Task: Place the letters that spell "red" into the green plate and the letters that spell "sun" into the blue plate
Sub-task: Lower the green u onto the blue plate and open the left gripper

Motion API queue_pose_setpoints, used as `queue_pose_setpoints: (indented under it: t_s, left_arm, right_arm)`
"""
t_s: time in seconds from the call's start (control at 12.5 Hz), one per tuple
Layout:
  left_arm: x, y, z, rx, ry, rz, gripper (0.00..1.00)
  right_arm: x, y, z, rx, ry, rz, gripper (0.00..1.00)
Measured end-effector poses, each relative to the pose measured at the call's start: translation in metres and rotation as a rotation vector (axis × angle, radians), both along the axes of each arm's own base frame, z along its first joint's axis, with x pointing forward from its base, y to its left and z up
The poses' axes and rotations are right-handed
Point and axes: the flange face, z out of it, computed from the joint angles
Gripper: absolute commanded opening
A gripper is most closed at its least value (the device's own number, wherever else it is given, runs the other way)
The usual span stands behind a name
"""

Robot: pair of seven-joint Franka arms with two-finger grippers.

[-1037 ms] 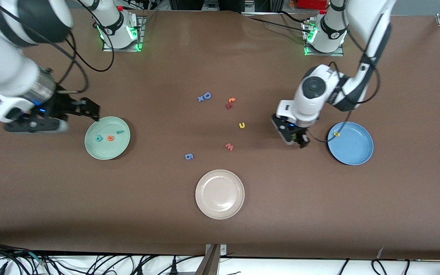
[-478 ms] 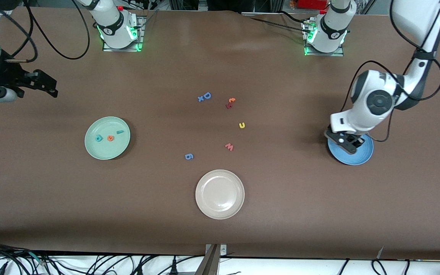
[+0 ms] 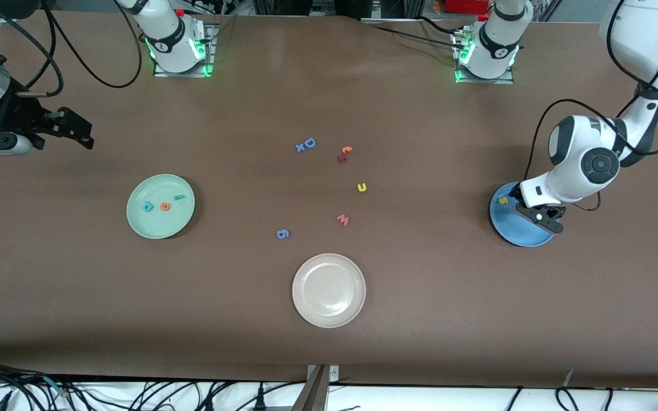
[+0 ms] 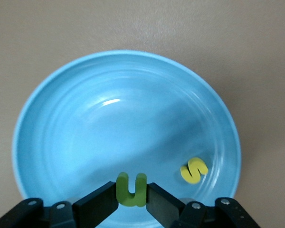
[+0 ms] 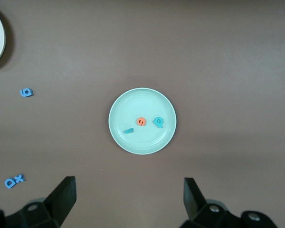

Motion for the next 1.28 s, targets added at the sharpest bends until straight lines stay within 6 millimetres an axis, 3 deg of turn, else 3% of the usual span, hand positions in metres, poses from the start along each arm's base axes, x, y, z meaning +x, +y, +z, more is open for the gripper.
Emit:
queue_pose_setpoints:
  t_s: [0.16, 0.24, 0.48, 0.56, 0.64, 0.88, 1.04, 1.28]
  left_arm:
    - [-0.001, 0.004, -0.013, -0.01, 0.001, 0.01, 0.9]
    - [-0.001, 0.004, -0.014, -0.011, 0.0, 0.011, 0.96]
    - [0.01, -0.003, -0.004, -0.013, -0.029, -0.008, 0.99]
    - [0.015, -0.018, 0.002, -0.018, -0.039, -0.053, 0.99]
    - [0.018, -0.048, 0.009, -0.021, -0.049, -0.125, 0.99]
    - [0.009, -0.161, 0.036, -0.051, -0.079, -0.293, 0.99]
    - [0.0, -0.2, 0.048, -0.111, -0.085, -0.294, 0.99]
    - [-0.012, -0.243, 0.064, -0.178, -0.099, -0.178, 1.0]
  right_arm:
    - [0.0, 0.007, 0.0, 0.001, -0.008, -0.015, 1.0]
    - [0.001, 0.013, 0.001, 0.002, -0.02, -0.032, 1.0]
    - [0.002, 0.019, -0.001, 0.004, -0.027, -0.065, 1.0]
    - [0.002, 0.017, -0.001, 0.004, -0.029, -0.069, 1.0]
    - [0.002, 0.014, 0.0, 0.005, -0.033, -0.074, 1.0]
    - [0.004, 0.0, 0.002, 0.006, -0.041, -0.098, 1.0]
    - [0.004, -0.01, 0.002, 0.009, -0.041, -0.117, 1.0]
    - [0.004, -0.007, 0.002, 0.01, -0.043, -0.112, 1.0]
